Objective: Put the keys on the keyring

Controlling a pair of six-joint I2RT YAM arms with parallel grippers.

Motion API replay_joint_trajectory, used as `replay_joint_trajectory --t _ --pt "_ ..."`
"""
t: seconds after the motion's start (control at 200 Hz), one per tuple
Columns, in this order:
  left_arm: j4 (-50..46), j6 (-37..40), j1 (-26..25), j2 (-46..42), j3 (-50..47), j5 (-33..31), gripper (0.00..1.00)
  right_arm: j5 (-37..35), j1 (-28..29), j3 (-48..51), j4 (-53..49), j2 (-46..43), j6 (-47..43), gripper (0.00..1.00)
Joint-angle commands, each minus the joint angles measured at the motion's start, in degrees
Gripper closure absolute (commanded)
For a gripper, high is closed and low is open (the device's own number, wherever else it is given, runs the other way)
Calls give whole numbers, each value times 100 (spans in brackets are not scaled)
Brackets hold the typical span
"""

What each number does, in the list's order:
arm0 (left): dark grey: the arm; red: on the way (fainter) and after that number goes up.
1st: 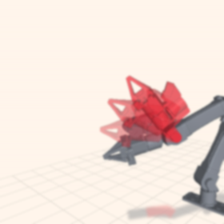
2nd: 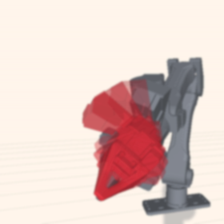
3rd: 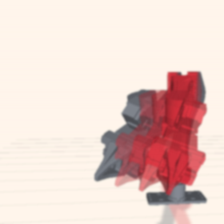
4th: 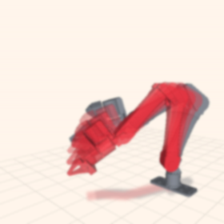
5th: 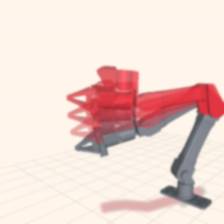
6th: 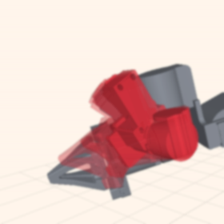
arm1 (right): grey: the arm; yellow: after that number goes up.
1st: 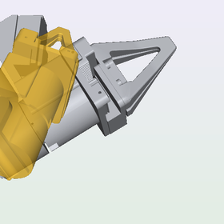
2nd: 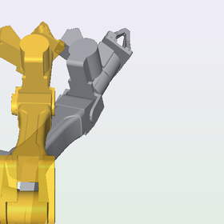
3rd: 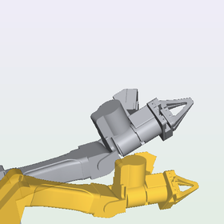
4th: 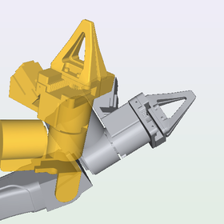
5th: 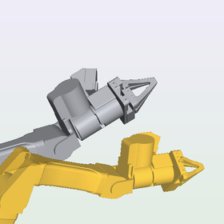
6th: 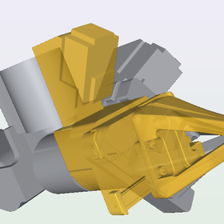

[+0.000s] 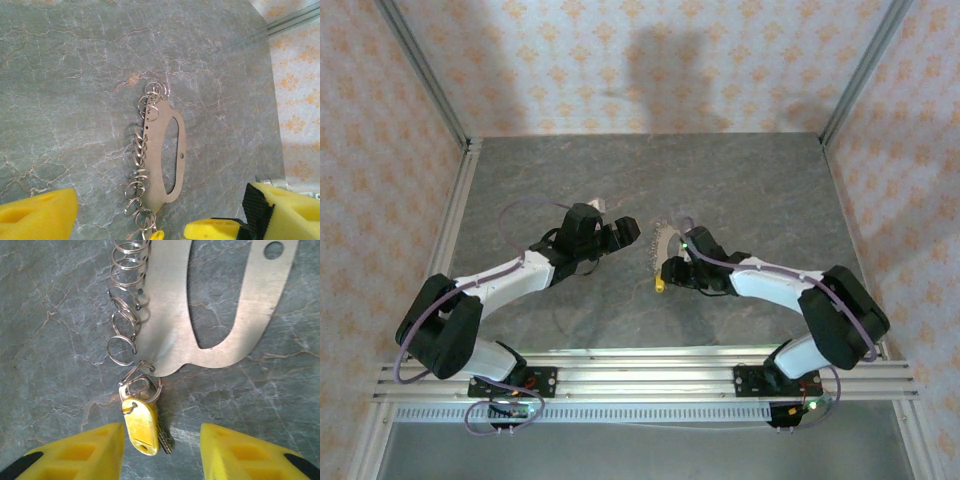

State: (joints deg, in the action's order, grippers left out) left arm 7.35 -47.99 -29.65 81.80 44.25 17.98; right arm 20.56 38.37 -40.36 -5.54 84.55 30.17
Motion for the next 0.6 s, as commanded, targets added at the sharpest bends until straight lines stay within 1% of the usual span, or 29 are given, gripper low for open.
replay_joint_trajectory --t 0.0,0.305,0.595 --pt "-22 70 -40 29 224 -84 13 -314 179 -268 -72 226 -47 55" --pt "-15 97 -35 47 249 -62 13 -1183 669 -359 -182 684 -78 54" --pt "20 79 -41 55 233 -57 13 -1446 880 -516 -153 1014 -109 57"
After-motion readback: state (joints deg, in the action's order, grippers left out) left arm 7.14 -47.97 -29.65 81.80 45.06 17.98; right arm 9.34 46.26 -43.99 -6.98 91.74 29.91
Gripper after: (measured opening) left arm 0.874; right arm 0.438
